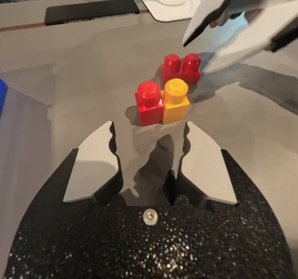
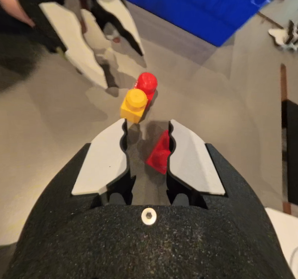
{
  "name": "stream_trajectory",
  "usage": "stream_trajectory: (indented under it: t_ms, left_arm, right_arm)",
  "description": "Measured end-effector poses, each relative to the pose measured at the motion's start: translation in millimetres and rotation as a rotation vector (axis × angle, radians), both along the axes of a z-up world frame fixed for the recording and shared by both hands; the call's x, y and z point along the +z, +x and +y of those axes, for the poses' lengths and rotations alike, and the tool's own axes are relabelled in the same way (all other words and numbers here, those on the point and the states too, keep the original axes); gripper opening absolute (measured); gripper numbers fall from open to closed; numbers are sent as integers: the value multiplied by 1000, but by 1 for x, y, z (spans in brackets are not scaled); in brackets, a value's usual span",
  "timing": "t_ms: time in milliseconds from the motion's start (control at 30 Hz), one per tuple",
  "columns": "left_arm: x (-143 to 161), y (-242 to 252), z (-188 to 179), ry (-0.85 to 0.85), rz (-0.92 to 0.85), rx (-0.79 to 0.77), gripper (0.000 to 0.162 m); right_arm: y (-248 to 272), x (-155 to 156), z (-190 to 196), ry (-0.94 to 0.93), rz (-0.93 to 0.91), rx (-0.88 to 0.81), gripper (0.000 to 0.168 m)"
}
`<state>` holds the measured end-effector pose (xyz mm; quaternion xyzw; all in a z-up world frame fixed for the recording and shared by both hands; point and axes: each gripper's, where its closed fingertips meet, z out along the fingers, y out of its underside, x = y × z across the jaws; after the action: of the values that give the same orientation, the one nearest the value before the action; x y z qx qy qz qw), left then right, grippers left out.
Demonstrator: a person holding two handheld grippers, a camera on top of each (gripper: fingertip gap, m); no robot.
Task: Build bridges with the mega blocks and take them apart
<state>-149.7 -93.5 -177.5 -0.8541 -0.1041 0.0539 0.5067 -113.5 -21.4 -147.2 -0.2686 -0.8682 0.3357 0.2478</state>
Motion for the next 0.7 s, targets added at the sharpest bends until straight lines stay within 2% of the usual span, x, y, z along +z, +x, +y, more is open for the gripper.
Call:
stream_trajectory:
  t_ms: [33, 100, 200, 333, 500, 700]
  left_arm:
    - [1, -2, -2, 9, -16, 0, 81]
    - [-1, -3, -6, 13, -55, -7, 81]
    - [-4, -3, -7, 14, -91, -29, 82]
    - [-6, 0, -8, -12, -90, -70, 84]
    - [-7, 5, -7, -24, -84, -113, 83]
    - [-13, 12, -2, -57, -92, -171, 85]
  right_arm:
    - [1, 1, -2, 29, 11, 59, 57]
    - [2, 2, -3, 93, 31, 176, 71]
    - [-1, 4, -12, 64, -5, 319, 91]
    - [-7, -3, -25, 79, -86, 498, 107]
    - [-18, -22, -31, 259, -113, 690, 107]
    - [-29, -36, -47, 339, -107, 830, 88]
